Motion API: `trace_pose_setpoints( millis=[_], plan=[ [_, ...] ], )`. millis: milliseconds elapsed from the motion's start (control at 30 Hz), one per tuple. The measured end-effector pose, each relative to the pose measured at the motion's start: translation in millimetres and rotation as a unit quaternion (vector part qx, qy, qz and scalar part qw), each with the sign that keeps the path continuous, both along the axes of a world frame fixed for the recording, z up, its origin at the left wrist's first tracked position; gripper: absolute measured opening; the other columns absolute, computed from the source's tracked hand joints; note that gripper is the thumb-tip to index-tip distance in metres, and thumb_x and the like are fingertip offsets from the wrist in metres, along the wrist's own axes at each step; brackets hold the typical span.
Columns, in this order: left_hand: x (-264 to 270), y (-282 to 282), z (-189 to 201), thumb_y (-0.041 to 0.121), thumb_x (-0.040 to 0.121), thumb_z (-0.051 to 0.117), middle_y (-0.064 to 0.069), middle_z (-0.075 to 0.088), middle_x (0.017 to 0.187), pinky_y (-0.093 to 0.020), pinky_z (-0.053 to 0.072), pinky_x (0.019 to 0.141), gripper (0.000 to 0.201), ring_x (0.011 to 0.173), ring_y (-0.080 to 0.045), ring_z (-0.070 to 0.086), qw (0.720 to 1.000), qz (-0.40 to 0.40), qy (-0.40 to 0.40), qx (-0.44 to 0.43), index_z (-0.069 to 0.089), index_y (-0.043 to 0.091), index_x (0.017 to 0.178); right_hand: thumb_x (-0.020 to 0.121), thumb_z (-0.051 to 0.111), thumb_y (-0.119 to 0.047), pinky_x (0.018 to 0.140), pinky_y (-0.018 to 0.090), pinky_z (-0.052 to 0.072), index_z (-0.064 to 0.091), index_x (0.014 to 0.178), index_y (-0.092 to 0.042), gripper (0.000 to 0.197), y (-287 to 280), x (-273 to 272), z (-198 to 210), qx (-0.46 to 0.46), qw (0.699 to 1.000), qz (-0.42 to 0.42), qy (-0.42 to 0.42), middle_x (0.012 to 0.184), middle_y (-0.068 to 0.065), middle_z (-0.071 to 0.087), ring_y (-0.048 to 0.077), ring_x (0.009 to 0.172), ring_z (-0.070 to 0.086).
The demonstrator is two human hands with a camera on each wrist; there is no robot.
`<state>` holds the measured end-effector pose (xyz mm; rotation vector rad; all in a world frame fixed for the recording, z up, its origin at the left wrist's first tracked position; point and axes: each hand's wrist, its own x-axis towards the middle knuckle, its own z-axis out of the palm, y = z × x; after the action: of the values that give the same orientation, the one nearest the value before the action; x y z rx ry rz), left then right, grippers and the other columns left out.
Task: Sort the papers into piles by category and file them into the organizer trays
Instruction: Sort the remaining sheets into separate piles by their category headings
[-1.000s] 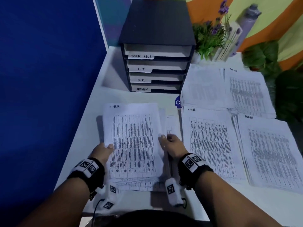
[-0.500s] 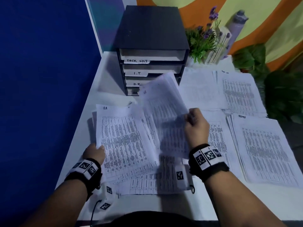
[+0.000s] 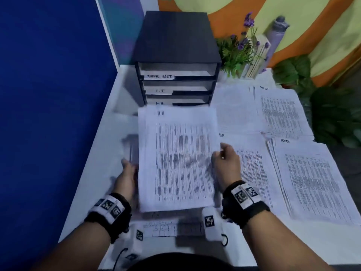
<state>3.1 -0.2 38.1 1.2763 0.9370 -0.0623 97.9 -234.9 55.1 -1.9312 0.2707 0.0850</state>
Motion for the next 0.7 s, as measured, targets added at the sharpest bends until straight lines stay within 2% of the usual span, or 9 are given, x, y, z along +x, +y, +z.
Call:
trace_pose_setpoints(
  millis=[67,100,200,233,300,400,533,600,700],
  plan=[
    [-2,6,-1,0.056,0.099,0.028,-0.019,0.074,0.087,-0.036,0.05,0.071,0.066,0.079,-0.032,0.069,0.992,-0.011,0.027,-0.127,0.071,0.007,0.098,0.09,0.052,-0.019,0.078,0.043,0.059,0.056,0.123,-0.017,0.034,2,-11,-32,-0.035,0.994,0.05,0.092,0.095,0.009,0.07,0.026,0.082,0.068],
    [-4,9,-11,0.047,0.1,0.037,-0.02,0.073,0.088,-0.036,0.051,0.071,0.055,0.078,-0.033,0.069,0.99,-0.034,0.039,-0.129,0.07,0.004,0.103,0.088,0.053,-0.022,0.084,0.047,0.056,0.057,0.124,-0.015,0.037,2,-15,-43,-0.059,0.987,0.081,0.122,0.101,0.012,0.071,0.03,0.091,0.068],
    [-10,23,-44,0.009,0.092,0.061,-0.011,0.071,0.088,-0.038,0.052,0.078,0.028,0.081,-0.028,0.066,0.988,-0.122,0.086,0.035,0.063,-0.002,0.117,0.09,0.056,-0.019,0.091,0.041,0.052,0.065,0.114,-0.01,0.027,0,-22,-55,-0.13,0.975,0.125,0.125,0.105,0.01,0.07,0.028,0.1,0.065],
    [-12,27,-55,0.011,0.086,0.069,-0.006,0.071,0.088,-0.039,0.053,0.084,0.03,0.084,-0.026,0.067,0.98,-0.149,0.1,0.084,0.066,0.002,0.115,0.09,0.057,-0.019,0.088,0.04,0.052,0.067,0.108,-0.009,0.023,-1,-22,-55,-0.137,0.977,0.118,0.117,0.101,0.01,0.071,0.028,0.096,0.065],
    [-16,31,-69,0.036,0.062,0.086,0.002,0.074,0.09,-0.043,0.053,0.092,0.044,0.09,-0.022,0.069,0.967,-0.183,0.117,0.132,0.072,0.02,0.101,0.089,0.059,-0.022,0.077,0.037,0.053,0.065,0.092,-0.008,0.016,-2,-19,-55,-0.136,0.978,0.112,0.112,0.086,0.01,0.068,0.029,0.083,0.064],
    [-17,30,-80,0.064,0.036,0.085,0.007,0.074,0.096,-0.041,0.056,0.087,0.079,0.091,-0.019,0.07,0.96,-0.174,0.13,0.177,0.067,0.026,0.103,0.086,0.063,-0.029,0.062,0.032,0.04,0.042,0.069,-0.012,0.032,-1,-14,-56,-0.135,0.975,0.102,0.145,0.067,0.005,0.047,0.022,0.066,0.047],
    [-13,23,-70,0.079,0.058,0.066,0.002,0.065,0.125,-0.041,0.047,0.102,0.091,0.114,-0.023,0.062,0.961,-0.134,0.13,0.203,0.058,0.022,0.129,0.083,0.068,-0.019,0.062,0.042,0.052,0.049,0.076,-0.002,0.027,-4,-11,-59,-0.095,0.978,0.07,0.172,0.071,0.011,0.054,0.023,0.066,0.054],
    [-10,24,-69,0.063,0.078,0.061,-0.011,0.055,0.137,-0.044,0.039,0.109,0.078,0.125,-0.033,0.052,0.964,-0.115,0.13,0.2,0.053,0.006,0.131,0.085,0.068,-0.016,0.068,0.046,0.056,0.055,0.082,0.001,0.022,-9,-12,-60,-0.095,0.978,0.062,0.176,0.073,0.012,0.059,0.026,0.068,0.059],
    [-12,26,-65,0.037,0.091,0.06,-0.024,0.064,0.111,-0.04,0.046,0.097,0.045,0.108,-0.04,0.059,0.962,-0.102,0.13,0.219,0.062,-0.005,0.108,0.088,0.064,-0.011,0.069,0.04,0.056,0.056,0.078,-0.005,0.013,-15,-13,-61,-0.088,0.98,0.061,0.167,0.071,0.008,0.058,0.024,0.067,0.057]
  ],
)
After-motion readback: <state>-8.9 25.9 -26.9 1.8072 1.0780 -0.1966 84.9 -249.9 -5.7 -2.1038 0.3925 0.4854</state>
